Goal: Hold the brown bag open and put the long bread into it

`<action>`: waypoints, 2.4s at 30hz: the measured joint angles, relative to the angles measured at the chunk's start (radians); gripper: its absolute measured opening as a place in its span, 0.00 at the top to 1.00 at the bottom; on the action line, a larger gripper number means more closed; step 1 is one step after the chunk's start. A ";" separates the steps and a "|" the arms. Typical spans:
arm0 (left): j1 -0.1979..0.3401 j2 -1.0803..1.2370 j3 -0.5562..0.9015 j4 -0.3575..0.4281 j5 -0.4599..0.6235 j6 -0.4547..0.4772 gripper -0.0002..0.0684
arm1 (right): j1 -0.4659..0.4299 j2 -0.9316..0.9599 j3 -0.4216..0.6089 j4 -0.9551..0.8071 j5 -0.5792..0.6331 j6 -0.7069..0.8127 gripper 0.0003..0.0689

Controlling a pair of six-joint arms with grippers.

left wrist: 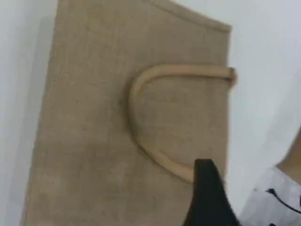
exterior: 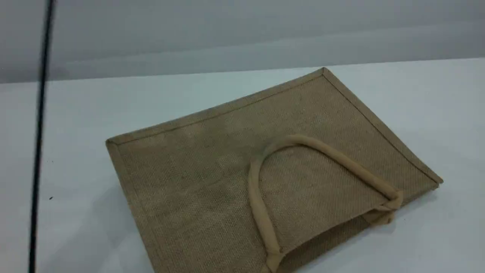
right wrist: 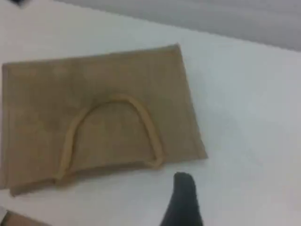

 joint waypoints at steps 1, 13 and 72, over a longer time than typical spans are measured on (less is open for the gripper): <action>0.000 -0.035 0.000 0.000 0.015 -0.012 0.41 | 0.000 -0.020 0.030 0.000 0.001 0.000 0.28; 0.000 -0.437 0.121 -0.002 0.050 -0.112 0.41 | 0.000 -0.287 0.376 -0.010 -0.120 0.038 0.28; 0.134 -1.553 1.104 0.459 -0.095 -0.535 0.41 | -0.071 -0.391 0.398 0.009 -0.149 0.044 0.28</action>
